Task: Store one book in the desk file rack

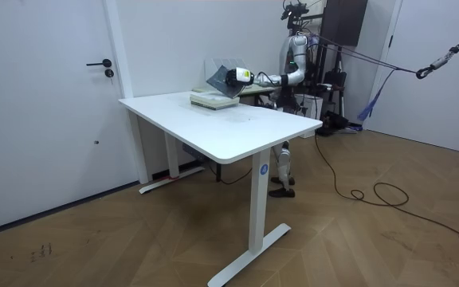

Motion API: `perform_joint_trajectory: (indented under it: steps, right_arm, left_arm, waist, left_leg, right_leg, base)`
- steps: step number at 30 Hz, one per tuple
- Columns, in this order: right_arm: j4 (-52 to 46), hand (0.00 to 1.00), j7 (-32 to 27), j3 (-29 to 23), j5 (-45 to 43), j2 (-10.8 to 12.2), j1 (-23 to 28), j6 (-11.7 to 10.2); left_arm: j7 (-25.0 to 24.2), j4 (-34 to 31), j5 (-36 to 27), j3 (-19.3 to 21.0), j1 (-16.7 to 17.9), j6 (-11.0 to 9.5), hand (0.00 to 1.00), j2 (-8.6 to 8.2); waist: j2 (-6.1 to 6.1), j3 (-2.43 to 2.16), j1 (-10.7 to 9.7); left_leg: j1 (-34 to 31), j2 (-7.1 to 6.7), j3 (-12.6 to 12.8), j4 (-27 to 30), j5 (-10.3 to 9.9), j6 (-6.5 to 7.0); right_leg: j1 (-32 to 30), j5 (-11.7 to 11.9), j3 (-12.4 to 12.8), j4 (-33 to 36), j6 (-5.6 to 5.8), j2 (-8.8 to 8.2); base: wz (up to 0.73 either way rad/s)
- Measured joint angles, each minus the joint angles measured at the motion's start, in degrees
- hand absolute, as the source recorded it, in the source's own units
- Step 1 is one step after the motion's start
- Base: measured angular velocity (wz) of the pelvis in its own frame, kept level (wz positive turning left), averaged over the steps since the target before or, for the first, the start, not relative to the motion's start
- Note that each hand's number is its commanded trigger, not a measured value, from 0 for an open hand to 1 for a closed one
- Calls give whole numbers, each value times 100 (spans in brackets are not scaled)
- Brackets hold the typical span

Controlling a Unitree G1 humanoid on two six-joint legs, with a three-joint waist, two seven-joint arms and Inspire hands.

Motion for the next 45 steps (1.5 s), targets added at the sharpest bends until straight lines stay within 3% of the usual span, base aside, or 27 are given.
perform_joint_trajectory:
  steps: [3, 6, 9, 15, 23, 27, 34, 39, 42, 45]
  right_arm:
    - [-344, 0, 140, 92, -275, 5, -40, -143]
    - [-890, 0, 303, 366, -511, 11, -24, -194]
    - [-1489, 0, 572, 591, -713, 10, -16, -251]
    - [-2539, 0, 1173, 691, -694, -29, 115, -267]
    - [-3920, 0, 2004, 631, 104, -62, 217, -272]
    - [-4616, 0, 2329, 528, 703, -218, 300, -224]
    - [-5671, 0, 2799, -27, 2411, -374, 435, -22]
    - [-5941, 0, 3028, -175, 3024, -392, 438, 96]
    - [-6083, 0, 3097, -337, 3273, -389, 435, 282]
    - [-6186, 0, 3141, -391, 3674, -401, 420, 318]
  left_arm:
    - [-77, -220, -475, 5, -2, -44, 100, 6]
    - [-217, -397, -1009, -16, -6, -249, 100, 4]
    - [-402, -580, -1308, -146, -7, -356, 100, 1]
    - [-969, -715, -2825, -323, -16, -458, 100, 8]
    - [-2060, -723, -4253, -318, -20, -458, 100, 36]
    - [-2677, -705, -5001, -307, -20, -452, 100, 48]
    - [-3540, -703, -6430, -244, -20, -260, 100, 151]
    - [-4024, -701, -6732, -236, -20, 8, 100, 185]
    - [-4432, -650, -6991, -228, -20, 80, 100, 219]
    - [-4752, -551, -6994, -264, -20, 218, 100, 379]
  waist:
    - [9, 17, 27]
    - [44, 60, 92]
    - [57, 66, 100]
    - [64, 69, 110]
    - [38, 116, 106]
    - [21, 144, 91]
    - [-2, 142, -5]
    - [-19, 136, -89]
    - [-21, 137, -187]
    - [-15, 128, -292]
  left_leg:
    - [-30, 0, 2, 21, 0, 1]
    - [-51, 10, 3, 22, -1, 1]
    - [-152, 21, -4, 61, 0, 1]
    - [-138, 20, 7, 61, -1, 1]
    - [-102, 47, 19, 69, -1, 0]
    - [-142, 63, 144, 105, -5, 5]
    - [-127, 75, 201, 96, -6, 5]
    - [-69, 83, 206, 95, -6, 4]
    - [-55, 86, 260, 84, -8, 7]
    - [-28, 115, 349, 85, -34, 35]
  right_leg:
    - [-9, 5, -3, -2, 7, -5]
    - [-56, 4, 5, 42, 6, -5]
    - [-152, 6, 4, 69, 0, 0]
    - [-151, 6, 24, 84, 0, -6]
    - [-174, 8, 91, 174, -5, 3]
    - [-173, 21, 146, 178, -11, 7]
    - [-210, 21, 226, 200, -10, 10]
    - [-221, 22, 369, 260, -11, 13]
    - [-239, 22, 488, 282, -10, 18]
    - [-245, 23, 505, 343, -9, 24]
  base:
    - [4]
    - [-4]
    - [-1]
    - [-2]
    - [-3]
    - [-5]
    - [-6]
    - [-11]
    - [-12]
    - [-6]
